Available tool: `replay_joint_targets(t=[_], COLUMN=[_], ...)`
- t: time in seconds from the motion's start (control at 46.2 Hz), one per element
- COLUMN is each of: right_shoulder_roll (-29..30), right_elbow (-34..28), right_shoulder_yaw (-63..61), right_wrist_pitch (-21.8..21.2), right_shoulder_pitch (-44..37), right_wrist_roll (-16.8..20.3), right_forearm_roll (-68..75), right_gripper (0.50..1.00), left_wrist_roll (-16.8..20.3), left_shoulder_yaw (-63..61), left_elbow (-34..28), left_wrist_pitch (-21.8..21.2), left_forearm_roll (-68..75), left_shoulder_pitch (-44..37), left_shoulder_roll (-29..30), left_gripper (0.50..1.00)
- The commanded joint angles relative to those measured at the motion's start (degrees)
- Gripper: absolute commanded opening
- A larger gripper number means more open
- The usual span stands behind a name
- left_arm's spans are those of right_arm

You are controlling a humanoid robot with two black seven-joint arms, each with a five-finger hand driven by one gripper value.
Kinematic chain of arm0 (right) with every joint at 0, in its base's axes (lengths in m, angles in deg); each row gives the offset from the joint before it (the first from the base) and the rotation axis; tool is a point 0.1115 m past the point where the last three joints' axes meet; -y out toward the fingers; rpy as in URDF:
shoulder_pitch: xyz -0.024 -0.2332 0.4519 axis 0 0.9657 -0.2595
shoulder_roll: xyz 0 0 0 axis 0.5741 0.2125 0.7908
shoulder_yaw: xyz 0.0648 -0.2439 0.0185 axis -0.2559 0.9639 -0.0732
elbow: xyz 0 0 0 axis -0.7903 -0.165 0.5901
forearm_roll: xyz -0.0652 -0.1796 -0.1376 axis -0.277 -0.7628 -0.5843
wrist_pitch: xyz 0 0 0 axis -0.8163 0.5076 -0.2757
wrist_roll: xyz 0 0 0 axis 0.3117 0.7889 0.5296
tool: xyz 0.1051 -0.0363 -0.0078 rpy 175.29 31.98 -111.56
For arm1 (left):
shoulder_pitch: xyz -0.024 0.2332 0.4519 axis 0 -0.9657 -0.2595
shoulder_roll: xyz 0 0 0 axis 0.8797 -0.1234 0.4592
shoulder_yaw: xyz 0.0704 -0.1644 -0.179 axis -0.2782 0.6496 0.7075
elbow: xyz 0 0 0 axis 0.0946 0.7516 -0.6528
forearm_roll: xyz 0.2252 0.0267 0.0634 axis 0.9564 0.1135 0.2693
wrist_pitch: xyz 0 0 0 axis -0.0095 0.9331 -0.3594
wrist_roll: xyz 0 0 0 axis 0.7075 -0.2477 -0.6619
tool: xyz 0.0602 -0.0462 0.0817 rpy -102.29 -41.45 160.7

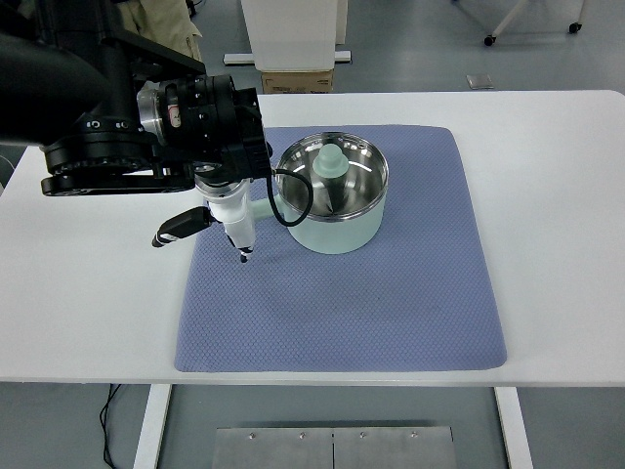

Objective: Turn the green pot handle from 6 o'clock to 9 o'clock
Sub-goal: 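Turn the pot with the left hand until the handle points toward the left arm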

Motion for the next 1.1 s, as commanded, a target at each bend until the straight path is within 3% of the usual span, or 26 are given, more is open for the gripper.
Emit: replay_joint_targets(t=[0.0, 0.758, 1.082], right_shoulder_roll=[0.0, 0.0, 0.0], right_elbow=[0.0, 0.0, 0.0], right_shoulder_yaw=[0.0, 0.0, 0.0], right_wrist_pitch=[0.0, 0.0, 0.0], right_shoulder_pitch=[0.0, 0.0, 0.0], right_wrist_roll=[0.0, 0.0, 0.0], right_forearm_roll=[0.0, 0.0, 0.0], right_gripper=[1.0, 1.0, 1.0], left_wrist_roll=[0.2, 0.3, 0.2], left_shoulder_yaw=[-0.1, -3.0, -4.4], left_elbow=[-0.6, -4.8, -7.2], left_wrist_pitch=[0.0, 0.0, -2.0], left_forearm_roll=[0.0, 2.6, 2.6], left_shoulder_pitch=[-0.5, -0.9, -1.8], left_shoulder_roll=[-0.1, -0.5, -1.0], left_gripper=[1.0, 1.0, 1.0])
